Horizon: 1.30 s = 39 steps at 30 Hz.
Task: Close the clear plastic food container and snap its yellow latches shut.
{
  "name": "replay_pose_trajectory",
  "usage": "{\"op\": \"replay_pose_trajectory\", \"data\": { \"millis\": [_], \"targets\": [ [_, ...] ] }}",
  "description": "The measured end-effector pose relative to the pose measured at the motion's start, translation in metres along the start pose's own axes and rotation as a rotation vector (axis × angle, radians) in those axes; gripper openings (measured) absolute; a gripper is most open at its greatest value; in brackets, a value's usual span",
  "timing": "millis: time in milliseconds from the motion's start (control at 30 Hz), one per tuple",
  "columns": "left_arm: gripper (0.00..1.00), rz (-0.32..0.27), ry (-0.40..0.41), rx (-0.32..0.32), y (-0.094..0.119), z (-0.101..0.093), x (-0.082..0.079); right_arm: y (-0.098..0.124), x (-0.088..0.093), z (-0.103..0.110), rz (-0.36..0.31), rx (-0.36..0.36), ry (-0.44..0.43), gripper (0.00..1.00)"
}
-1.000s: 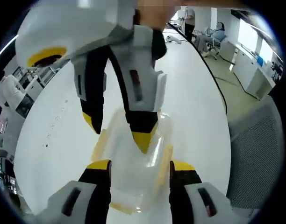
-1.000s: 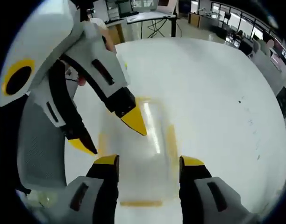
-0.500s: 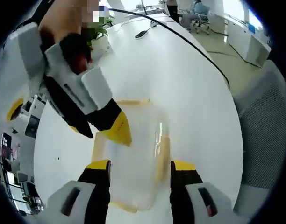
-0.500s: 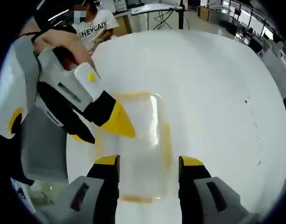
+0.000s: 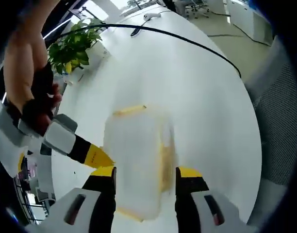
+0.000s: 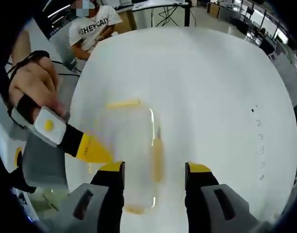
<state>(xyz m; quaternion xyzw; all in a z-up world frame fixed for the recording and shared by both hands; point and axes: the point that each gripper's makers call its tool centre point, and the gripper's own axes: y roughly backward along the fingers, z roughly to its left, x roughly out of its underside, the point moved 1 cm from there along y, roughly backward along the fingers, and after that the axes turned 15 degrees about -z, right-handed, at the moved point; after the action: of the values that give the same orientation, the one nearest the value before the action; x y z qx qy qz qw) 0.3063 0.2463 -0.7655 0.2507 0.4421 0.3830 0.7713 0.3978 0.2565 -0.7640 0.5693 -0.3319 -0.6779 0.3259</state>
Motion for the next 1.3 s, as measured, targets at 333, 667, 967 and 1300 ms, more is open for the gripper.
{"op": "replay_pose_trajectory", "data": {
  "millis": [333,667,967,1300],
  "targets": [
    [0.42,0.039,0.002,-0.004,-0.01,-0.002,0.008,-0.007,0.006,0.012,0.036,-0.109,-0.052,0.39],
    [0.36,0.053,-0.008,-0.025,-0.011,0.001,0.01,-0.008,0.006,0.017,0.06,-0.125,-0.045,0.31],
    [0.34,0.069,-0.024,-0.039,-0.012,0.001,0.011,-0.01,0.007,0.017,0.075,-0.14,-0.076,0.28],
    [0.3,0.07,-0.019,-0.056,-0.013,0.0,0.014,-0.01,0.006,0.018,0.074,-0.131,-0.082,0.27]
  ]
}}
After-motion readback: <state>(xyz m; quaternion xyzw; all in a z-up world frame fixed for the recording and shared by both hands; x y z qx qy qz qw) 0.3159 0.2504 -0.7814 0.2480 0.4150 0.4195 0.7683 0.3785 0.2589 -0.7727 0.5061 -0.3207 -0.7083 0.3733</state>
